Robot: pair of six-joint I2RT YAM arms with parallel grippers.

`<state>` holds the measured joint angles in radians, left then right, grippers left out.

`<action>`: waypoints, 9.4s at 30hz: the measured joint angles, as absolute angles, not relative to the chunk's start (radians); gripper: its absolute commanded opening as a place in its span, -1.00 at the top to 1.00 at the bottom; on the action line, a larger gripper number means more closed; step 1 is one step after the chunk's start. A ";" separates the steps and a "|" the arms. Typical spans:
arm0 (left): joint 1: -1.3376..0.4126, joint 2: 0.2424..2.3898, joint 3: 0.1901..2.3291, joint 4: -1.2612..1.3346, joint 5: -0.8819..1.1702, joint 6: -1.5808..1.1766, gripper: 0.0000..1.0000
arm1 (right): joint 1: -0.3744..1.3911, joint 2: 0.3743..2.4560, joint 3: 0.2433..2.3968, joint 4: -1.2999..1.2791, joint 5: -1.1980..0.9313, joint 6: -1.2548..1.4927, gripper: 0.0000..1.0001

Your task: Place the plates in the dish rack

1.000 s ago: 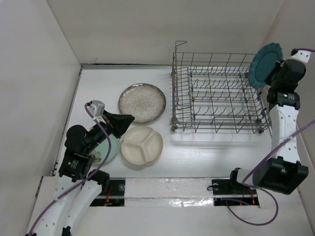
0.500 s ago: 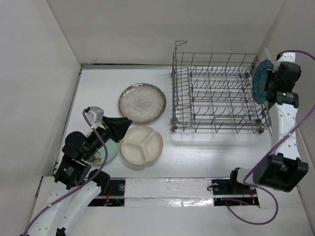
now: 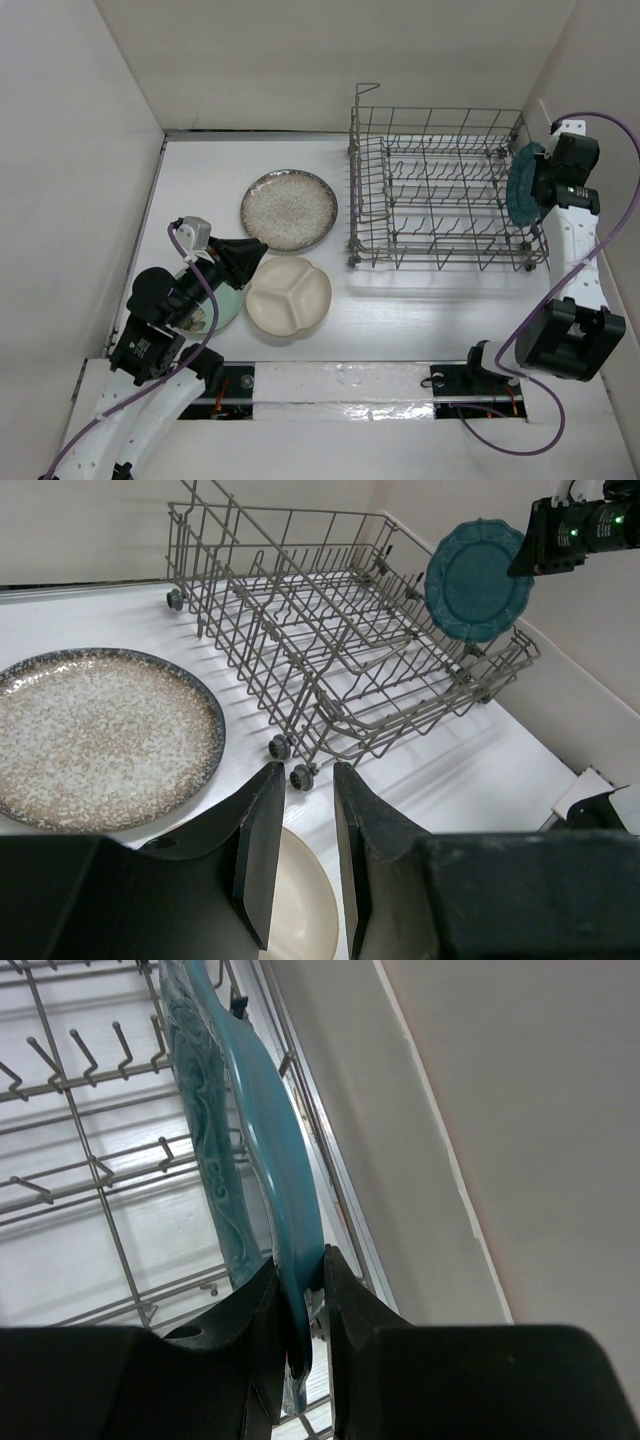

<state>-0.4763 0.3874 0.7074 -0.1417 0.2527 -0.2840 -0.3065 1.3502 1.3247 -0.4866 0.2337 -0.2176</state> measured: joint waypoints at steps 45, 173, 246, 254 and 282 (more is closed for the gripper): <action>-0.463 0.536 0.707 -0.154 0.152 -0.337 0.89 | 0.088 1.192 1.422 -0.226 0.340 0.118 1.00; -0.489 0.424 0.760 -0.131 -0.028 -0.315 0.42 | 0.522 1.177 1.465 -0.360 0.785 0.038 1.00; -0.608 0.329 0.759 -0.132 -0.036 -0.311 0.41 | -0.002 1.321 1.108 -0.017 0.550 -0.598 1.00; -0.608 0.320 0.759 -0.132 -0.039 -0.311 0.41 | 0.035 1.321 1.080 0.026 0.602 -0.623 0.79; -0.608 0.316 0.746 -0.133 -0.044 -0.311 0.34 | 0.131 1.385 1.002 0.145 0.773 -0.634 0.05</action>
<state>-0.6079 0.3161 0.7464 -0.1326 -0.0437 -0.3107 0.1314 1.3846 1.0016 0.1448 0.7727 -0.6342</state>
